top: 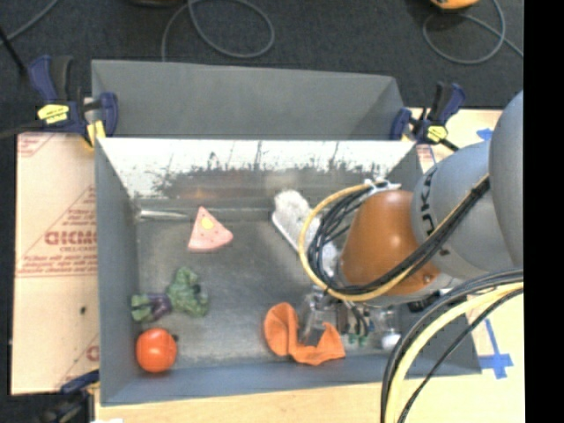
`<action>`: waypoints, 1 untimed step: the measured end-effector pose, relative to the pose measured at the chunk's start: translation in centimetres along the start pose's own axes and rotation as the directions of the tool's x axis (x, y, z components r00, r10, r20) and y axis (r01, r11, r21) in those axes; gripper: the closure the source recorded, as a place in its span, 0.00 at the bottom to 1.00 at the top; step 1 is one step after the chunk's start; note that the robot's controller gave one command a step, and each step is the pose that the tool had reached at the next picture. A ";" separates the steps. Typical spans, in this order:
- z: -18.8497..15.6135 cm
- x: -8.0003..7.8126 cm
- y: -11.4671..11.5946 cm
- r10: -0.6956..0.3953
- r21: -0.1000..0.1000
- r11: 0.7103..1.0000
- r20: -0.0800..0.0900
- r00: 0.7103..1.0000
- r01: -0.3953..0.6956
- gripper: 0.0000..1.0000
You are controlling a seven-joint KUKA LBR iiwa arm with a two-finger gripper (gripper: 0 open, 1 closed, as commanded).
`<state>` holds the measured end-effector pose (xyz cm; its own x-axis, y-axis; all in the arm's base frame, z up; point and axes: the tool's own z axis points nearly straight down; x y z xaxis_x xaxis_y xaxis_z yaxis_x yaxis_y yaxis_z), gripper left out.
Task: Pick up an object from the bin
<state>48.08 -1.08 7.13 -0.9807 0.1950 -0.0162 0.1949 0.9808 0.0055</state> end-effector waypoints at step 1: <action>0.0 0.0 -0.4 0.018 0.000 1.000 -0.001 1.000 -0.018 1.00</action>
Offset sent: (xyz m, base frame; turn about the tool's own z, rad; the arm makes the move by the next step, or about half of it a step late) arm 0.0122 0.0148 0.0252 -0.0069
